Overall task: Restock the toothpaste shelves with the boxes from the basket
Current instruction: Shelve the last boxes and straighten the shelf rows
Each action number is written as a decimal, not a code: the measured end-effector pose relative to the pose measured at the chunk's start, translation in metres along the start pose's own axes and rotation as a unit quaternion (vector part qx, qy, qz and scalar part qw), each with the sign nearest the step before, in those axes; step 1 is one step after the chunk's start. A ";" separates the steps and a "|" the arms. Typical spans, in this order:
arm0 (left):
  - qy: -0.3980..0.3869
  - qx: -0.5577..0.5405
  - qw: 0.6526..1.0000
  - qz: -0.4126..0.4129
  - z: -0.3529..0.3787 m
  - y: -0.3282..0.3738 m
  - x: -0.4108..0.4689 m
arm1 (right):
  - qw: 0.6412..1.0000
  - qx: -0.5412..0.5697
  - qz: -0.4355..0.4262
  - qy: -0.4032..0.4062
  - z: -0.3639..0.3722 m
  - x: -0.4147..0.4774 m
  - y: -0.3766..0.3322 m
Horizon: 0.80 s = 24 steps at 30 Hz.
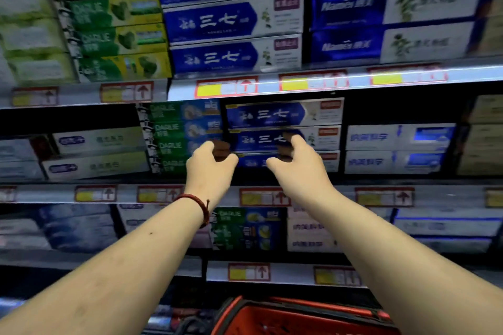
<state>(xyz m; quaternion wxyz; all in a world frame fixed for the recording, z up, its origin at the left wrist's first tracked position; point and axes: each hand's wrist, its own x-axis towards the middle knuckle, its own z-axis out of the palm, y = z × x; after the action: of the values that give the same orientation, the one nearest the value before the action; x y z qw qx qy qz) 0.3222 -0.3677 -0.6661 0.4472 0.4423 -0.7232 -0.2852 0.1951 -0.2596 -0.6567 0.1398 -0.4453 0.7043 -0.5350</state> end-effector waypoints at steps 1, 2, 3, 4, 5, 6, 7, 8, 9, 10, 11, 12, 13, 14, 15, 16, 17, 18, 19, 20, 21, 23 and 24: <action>-0.019 0.001 1.000 0.004 0.015 0.008 -0.008 | 1.000 0.003 0.009 0.014 -0.015 -0.002 0.010; -0.036 0.000 0.999 0.004 0.028 0.015 -0.017 | 0.999 0.000 0.020 0.028 -0.029 -0.004 0.019; -0.048 -0.002 0.999 0.005 0.038 0.019 -0.023 | 0.999 -0.005 0.033 0.041 -0.040 -0.005 0.026; -0.061 -0.004 0.998 0.009 0.052 0.027 -0.031 | 0.997 -0.012 0.043 0.056 -0.056 -0.008 0.034; -0.071 -0.006 0.997 0.012 0.064 0.034 -0.037 | 0.996 -0.018 0.046 0.071 -0.070 -0.010 0.041; -0.079 -0.009 0.997 0.017 0.077 0.043 -0.043 | 0.995 -0.022 0.046 0.085 -0.085 -0.012 0.048; -0.088 -0.011 0.996 0.017 0.090 0.050 -0.048 | 0.994 -0.024 0.049 0.093 -0.098 -0.013 0.055; -0.097 -0.013 0.995 0.016 0.100 0.058 -0.051 | 0.993 -0.025 0.051 0.099 -0.109 -0.014 0.059; -0.106 -0.013 0.994 0.012 0.111 0.065 -0.055 | 0.993 -0.024 0.055 0.102 -0.122 -0.015 0.064; -0.115 -0.012 0.993 0.005 0.120 0.071 -0.057 | 0.993 -0.025 0.059 0.101 -0.132 -0.017 0.067; -0.122 -0.011 0.993 -0.002 0.129 0.076 -0.059 | 0.993 -0.027 0.061 0.100 -0.141 -0.018 0.070; -0.122 -0.010 0.992 -0.007 0.135 0.078 -0.062 | 0.993 -0.029 0.062 0.096 -0.147 -0.020 0.070; -0.119 -0.009 0.993 -0.011 0.139 0.080 -0.063 | 0.994 -0.029 0.060 0.090 -0.151 -0.021 0.071; -0.111 -0.008 0.994 -0.014 0.142 0.080 -0.064 | 0.994 -0.033 0.055 0.084 -0.153 -0.020 0.071; -0.098 -0.005 0.995 -0.020 0.143 0.080 -0.064 | 0.995 -0.037 0.053 0.077 -0.153 -0.019 0.072; -0.080 0.002 0.996 -0.026 0.141 0.078 -0.063 | 0.995 -0.045 0.049 0.069 -0.150 -0.019 0.070; -0.059 0.010 0.998 -0.033 0.137 0.076 -0.061 | 0.996 -0.052 0.045 0.062 -0.146 -0.017 0.070; -0.038 0.016 0.998 -0.042 0.132 0.072 -0.059 | 0.996 -0.055 0.039 0.054 -0.141 -0.017 0.068; -0.013 0.019 0.998 -0.053 0.126 0.066 -0.055 | 0.997 -0.053 0.039 0.040 -0.135 -0.015 0.067; 0.016 0.020 0.997 -0.066 0.119 0.060 -0.052 | 0.997 -0.053 0.043 0.027 -0.129 -0.013 0.065; 0.043 0.020 0.996 -0.082 0.111 0.053 -0.049 | 0.997 -0.053 0.053 0.015 -0.122 -0.010 0.064; 0.065 0.017 0.991 -0.119 0.095 0.040 -0.043 | 0.997 -0.047 0.061 0.002 -0.109 -0.002 0.062; 0.063 0.016 0.989 -0.136 0.086 0.035 -0.040 | 0.997 -0.048 0.064 0.006 -0.101 0.002 0.061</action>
<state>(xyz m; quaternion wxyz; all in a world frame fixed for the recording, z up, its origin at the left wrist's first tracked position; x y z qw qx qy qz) 0.2398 -0.3152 -0.6915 0.4418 0.5610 -0.6312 -0.3029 0.0971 -0.1954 -0.6707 0.1475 -0.4023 0.7572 -0.4930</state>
